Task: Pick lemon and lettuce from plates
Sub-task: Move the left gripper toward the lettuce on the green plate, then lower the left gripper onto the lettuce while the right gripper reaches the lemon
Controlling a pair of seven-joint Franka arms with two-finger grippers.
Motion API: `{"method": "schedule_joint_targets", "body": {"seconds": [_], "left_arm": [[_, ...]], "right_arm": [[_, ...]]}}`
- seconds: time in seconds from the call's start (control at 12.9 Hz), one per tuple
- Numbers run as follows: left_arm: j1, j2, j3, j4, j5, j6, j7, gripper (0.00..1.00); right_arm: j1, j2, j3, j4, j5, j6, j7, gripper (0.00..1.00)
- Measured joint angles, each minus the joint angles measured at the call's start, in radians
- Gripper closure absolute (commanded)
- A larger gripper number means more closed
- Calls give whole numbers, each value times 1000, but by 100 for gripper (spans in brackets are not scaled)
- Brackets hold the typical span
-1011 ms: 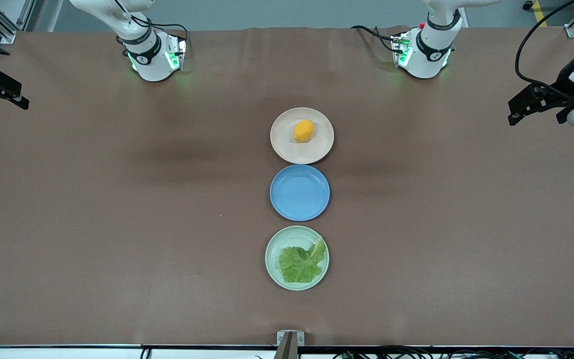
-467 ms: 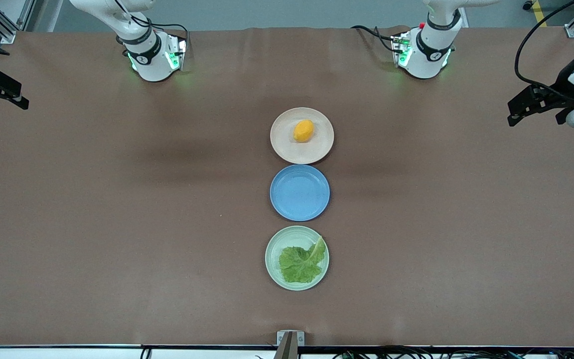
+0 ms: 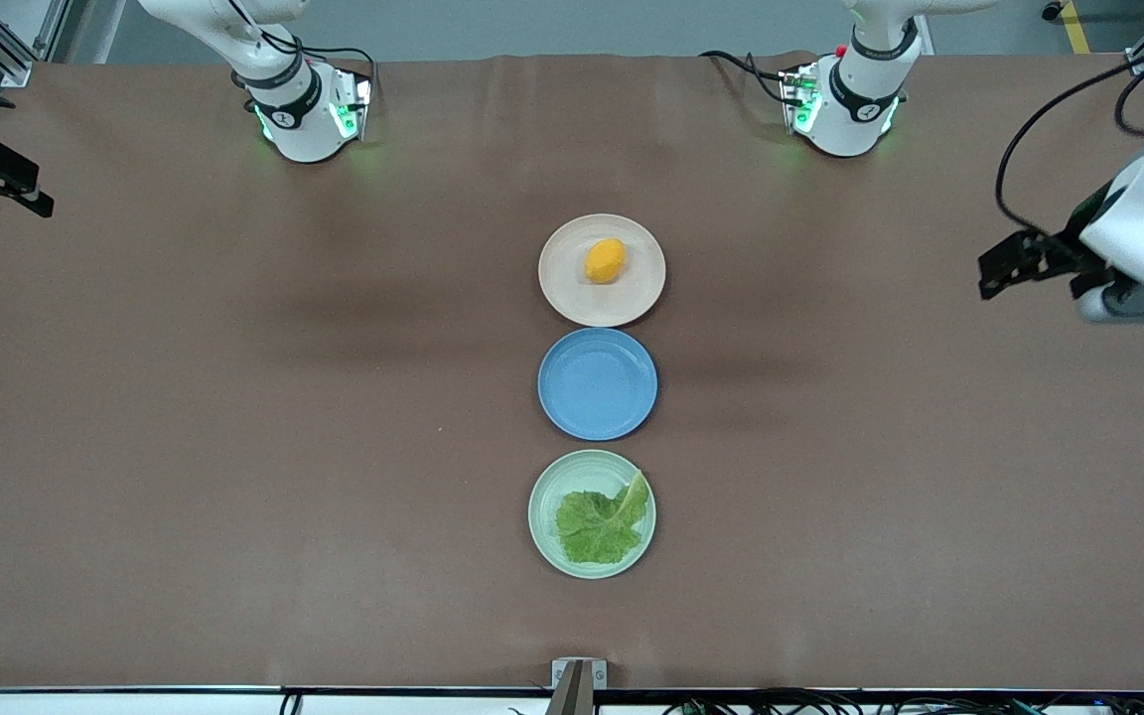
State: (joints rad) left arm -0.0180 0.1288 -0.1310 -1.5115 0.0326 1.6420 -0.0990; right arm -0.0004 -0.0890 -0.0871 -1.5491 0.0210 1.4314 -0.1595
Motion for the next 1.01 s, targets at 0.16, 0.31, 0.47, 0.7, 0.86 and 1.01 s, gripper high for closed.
{"method": "schedule_joint_targets", "body": {"seconds": [0.16, 0.31, 0.47, 0.7, 0.86, 1.01], "left_arm": [[-58, 90, -4, 41, 0, 70, -3, 0], [-117, 178, -7, 76, 0, 166, -6, 0], [-172, 260, -8, 87, 0, 274, -2, 0], [-248, 368, -8, 92, 0, 464, 1, 0], [-298, 431, -8, 95, 0, 595, 1, 0], [-323, 506, -8, 96, 0, 724, 5, 0]], "right_arm": [[0, 5, -1, 0, -14, 0, 0, 0], [-5, 41, -4, -6, -19, 7, 0, 0], [-20, 106, -11, -8, -19, 37, 0, 0], [-32, 227, -14, -8, -30, 71, 0, 0], [-27, 260, -9, -5, -34, 83, 15, 0], [9, 260, 1, -9, 6, 88, 127, 0]]}}
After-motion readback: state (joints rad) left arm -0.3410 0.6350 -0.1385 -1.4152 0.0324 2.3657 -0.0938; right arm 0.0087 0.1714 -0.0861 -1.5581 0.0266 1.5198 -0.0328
